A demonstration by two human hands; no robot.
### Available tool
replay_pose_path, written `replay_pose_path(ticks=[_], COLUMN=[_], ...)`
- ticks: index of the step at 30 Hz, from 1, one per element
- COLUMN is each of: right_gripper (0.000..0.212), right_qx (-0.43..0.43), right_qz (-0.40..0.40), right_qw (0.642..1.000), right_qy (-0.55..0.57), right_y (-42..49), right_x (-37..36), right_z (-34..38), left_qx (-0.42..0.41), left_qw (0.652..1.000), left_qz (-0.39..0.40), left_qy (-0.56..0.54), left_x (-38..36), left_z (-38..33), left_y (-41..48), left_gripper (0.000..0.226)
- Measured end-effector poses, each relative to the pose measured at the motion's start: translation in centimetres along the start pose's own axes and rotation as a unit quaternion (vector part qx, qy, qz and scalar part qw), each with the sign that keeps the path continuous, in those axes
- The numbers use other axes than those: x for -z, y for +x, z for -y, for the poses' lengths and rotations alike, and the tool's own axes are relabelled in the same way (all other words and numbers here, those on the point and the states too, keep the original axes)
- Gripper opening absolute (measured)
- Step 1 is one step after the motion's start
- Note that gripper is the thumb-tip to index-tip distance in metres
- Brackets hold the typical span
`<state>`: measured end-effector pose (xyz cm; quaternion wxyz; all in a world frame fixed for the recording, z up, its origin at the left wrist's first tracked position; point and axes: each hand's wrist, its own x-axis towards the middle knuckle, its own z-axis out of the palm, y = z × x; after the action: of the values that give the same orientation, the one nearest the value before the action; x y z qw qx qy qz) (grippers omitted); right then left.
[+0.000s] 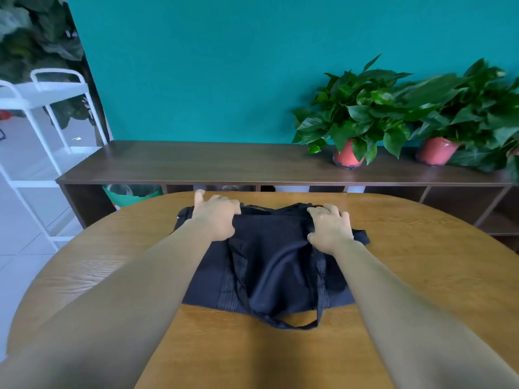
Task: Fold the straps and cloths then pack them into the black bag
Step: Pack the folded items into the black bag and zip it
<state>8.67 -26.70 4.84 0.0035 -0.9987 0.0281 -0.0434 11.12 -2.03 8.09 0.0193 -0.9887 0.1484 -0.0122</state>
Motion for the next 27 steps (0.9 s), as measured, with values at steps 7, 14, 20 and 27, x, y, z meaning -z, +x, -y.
replay_pose_path(ticks=[7,14,20,27], right_gripper=[0.02,0.011,0.011,0.014], right_qx=[0.02,0.029,0.03,0.036], right_qz=[-0.102,-0.155,-0.133,-0.098], right_qw=[0.995,0.988,0.991,0.994], right_qy=[0.005,-0.001,0.008,0.014], right_y=[2.6,7.3,11.1,12.5], right_x=[-0.8,1.2,4.2,11.9], right_z=[-0.9,-1.5,-1.4,-0.5], left_qx=[0.022,0.02,0.029,0.052], left_qw=[0.997,0.994,0.995,0.995], left_qz=[-0.069,-0.1,-0.085,-0.062], left_qy=[-0.021,-0.029,-0.041,-0.059], left_x=[-0.5,0.8,3.9,10.1], left_z=[1.5,2.6,3.6,4.7], left_y=[2.6,7.0,10.2,10.9], left_gripper=[0.014,0.01,0.008,0.008])
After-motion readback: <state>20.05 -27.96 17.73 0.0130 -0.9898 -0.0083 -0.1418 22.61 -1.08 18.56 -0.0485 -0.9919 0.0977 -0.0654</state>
